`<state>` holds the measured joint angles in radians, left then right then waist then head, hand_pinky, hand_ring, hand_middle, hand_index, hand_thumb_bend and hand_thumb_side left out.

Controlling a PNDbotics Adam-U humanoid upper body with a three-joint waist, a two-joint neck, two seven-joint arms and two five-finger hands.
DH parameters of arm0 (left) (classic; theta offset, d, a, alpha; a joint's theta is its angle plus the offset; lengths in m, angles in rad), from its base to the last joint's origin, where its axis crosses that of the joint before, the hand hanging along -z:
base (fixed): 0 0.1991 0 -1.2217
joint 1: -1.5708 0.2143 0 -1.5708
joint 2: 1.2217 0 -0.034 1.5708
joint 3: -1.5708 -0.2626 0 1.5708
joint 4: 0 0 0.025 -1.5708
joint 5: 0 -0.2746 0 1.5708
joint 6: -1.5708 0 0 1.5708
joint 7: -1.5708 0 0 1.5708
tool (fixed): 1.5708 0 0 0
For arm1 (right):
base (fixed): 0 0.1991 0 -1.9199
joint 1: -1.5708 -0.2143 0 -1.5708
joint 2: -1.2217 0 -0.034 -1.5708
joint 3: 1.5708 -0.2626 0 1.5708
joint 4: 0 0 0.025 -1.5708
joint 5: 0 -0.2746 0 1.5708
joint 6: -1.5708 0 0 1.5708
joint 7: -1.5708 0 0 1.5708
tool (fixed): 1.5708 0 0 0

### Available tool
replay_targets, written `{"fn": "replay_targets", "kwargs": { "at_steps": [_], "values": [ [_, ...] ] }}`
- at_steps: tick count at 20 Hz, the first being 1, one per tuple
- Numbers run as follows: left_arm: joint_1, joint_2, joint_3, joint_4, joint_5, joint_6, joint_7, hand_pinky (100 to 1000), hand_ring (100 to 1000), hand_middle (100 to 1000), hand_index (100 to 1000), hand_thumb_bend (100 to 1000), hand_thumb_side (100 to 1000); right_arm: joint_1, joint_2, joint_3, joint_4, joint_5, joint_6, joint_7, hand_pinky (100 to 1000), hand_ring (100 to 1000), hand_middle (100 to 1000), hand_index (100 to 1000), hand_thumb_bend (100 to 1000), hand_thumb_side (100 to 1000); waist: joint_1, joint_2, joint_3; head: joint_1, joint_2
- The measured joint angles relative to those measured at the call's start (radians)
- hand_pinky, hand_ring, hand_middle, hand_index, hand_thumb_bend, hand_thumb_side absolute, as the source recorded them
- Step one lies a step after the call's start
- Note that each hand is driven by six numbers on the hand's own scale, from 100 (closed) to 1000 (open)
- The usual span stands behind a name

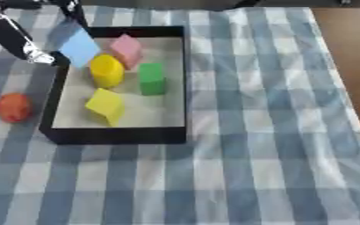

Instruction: Pick up objects on the table and place them in the box.

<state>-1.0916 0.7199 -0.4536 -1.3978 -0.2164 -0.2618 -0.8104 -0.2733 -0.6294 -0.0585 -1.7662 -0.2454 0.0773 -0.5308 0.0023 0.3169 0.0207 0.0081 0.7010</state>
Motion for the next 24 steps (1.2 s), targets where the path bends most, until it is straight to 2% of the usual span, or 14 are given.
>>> {"fn": "replay_targets", "kwargs": {
  "at_steps": [4,9,13,18,19,20,21,24],
  "values": [
    [-0.03,-0.032,-0.038,0.02,0.053,0.049,-0.006,761,618,576,628,100,100,-0.008,0.0,0.004,0.0,-0.006,0.001,0.002,800,806,703,833,100,769,0.0,0.0,-0.001,0.001,0.0],
    [-0.049,-0.091,-0.077,0.065,0.053,0.08,-0.008,772,630,596,650,100,100,-0.01,0.0,0.01,0.001,-0.007,0.001,0.005,800,806,703,833,100,773,0.0,0.0,-0.002,0.002,0.001],
    [-0.055,-0.144,-0.105,0.089,0.011,0.084,0.013,792,660,627,683,179,100,-0.018,0.0,0.013,0.001,-0.007,0.0,0.01,800,806,703,833,100,772,0.0,0.0,-0.009,0.004,0.001],
    [-0.055,-0.176,-0.122,0.118,-0.056,0.068,0.039,792,660,627,683,179,100,-0.022,0.0,0.017,0.001,-0.007,0.002,0.013,800,806,703,833,100,772,0.0,0.0,-0.009,0.004,0.001],
    [-0.055,-0.177,-0.124,0.122,-0.065,0.064,0.043,901,805,795,878,404,448,-0.022,0.0,0.017,0.001,-0.007,0.002,0.013,800,807,704,833,100,778,0.0,0.0,-0.009,0.004,0.001],
    [-0.055,-0.177,-0.125,0.126,-0.073,0.06,0.047,901,805,795,878,404,448,-0.022,0.0,0.017,0.002,-0.007,0.002,0.013,800,807,704,833,100,778,0.0,0.0,-0.009,0.004,0.001],
    [-0.055,-0.177,-0.125,0.128,-0.083,0.058,0.053,924,836,832,915,538,601,-0.022,0.0,0.017,0.002,-0.007,0.002,0.014,800,807,704,833,100,781,0.0,0.0,-0.009,0.005,0.001],
    [-0.053,-0.177,-0.125,0.128,-0.116,0.046,0.076,918,834,838,923,593,631,-0.022,0.0,0.018,0.007,-0.007,0.003,0.014,800,807,704,833,100,784,0.001,0.0,-0.008,0.007,0.001]
  ]
}}
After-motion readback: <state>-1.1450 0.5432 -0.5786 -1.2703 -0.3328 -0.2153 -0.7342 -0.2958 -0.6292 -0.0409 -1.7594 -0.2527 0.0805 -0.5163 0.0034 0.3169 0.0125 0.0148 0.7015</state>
